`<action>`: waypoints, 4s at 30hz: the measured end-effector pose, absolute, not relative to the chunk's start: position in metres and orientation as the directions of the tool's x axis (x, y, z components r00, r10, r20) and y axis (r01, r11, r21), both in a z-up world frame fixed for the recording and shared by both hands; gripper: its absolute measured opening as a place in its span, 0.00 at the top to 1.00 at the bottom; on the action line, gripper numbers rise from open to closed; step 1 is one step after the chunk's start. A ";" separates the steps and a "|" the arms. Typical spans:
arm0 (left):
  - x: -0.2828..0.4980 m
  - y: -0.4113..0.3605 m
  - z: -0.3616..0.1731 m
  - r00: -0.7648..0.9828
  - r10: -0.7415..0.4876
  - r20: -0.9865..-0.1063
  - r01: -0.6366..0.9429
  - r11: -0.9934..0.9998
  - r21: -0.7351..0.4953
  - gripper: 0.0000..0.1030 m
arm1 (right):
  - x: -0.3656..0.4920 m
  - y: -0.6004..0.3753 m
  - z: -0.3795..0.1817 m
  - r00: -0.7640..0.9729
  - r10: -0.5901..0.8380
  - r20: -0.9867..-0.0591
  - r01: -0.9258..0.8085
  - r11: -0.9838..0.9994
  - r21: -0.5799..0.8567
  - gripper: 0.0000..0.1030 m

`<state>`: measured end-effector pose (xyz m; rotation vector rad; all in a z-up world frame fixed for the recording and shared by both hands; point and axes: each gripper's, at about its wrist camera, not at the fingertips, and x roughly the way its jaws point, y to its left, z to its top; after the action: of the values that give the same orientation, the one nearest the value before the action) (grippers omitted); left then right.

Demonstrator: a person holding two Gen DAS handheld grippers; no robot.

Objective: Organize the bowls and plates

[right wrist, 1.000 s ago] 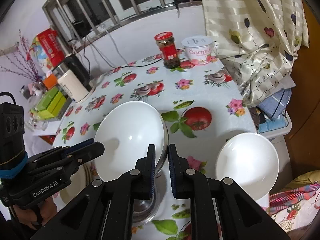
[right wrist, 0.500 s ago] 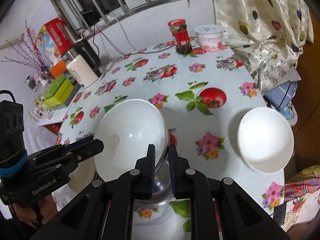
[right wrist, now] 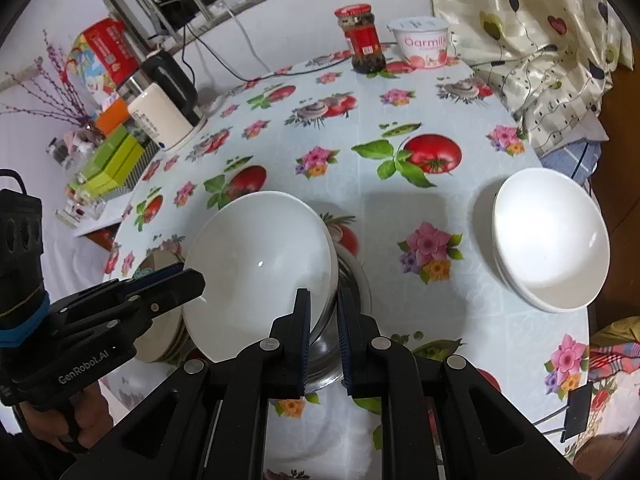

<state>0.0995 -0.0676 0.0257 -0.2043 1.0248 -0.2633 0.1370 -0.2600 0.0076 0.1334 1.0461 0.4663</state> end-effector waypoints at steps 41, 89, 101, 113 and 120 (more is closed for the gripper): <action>0.104 -0.066 0.013 0.482 -0.314 -0.818 0.115 0.948 -0.296 0.79 | 0.141 -0.261 0.005 0.407 0.416 -0.814 -0.316 0.899 0.301 0.77; 0.125 -0.134 0.060 0.541 -0.358 -0.761 0.304 0.927 -0.220 0.79 | 0.137 -0.333 0.048 0.597 0.351 -0.721 -0.251 0.936 0.247 0.57; 0.137 -0.182 0.057 0.499 -0.385 -0.776 0.379 0.903 -0.204 0.79 | 0.136 -0.371 0.042 0.629 0.295 -0.719 -0.178 0.955 0.236 0.56; 0.150 -0.212 0.050 0.462 -0.403 -0.790 0.413 0.886 -0.210 0.79 | 0.139 -0.393 0.035 0.633 0.269 -0.726 -0.135 0.962 0.238 0.56; 0.161 -0.225 0.044 0.434 -0.420 -0.797 0.416 0.878 -0.237 0.77 | 0.143 -0.404 0.030 0.635 0.246 -0.732 -0.108 0.967 0.231 0.56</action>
<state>0.1610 -0.2250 0.0436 -0.0053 0.9939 -0.5207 0.1426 -0.4044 0.0304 0.1716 0.8602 0.2033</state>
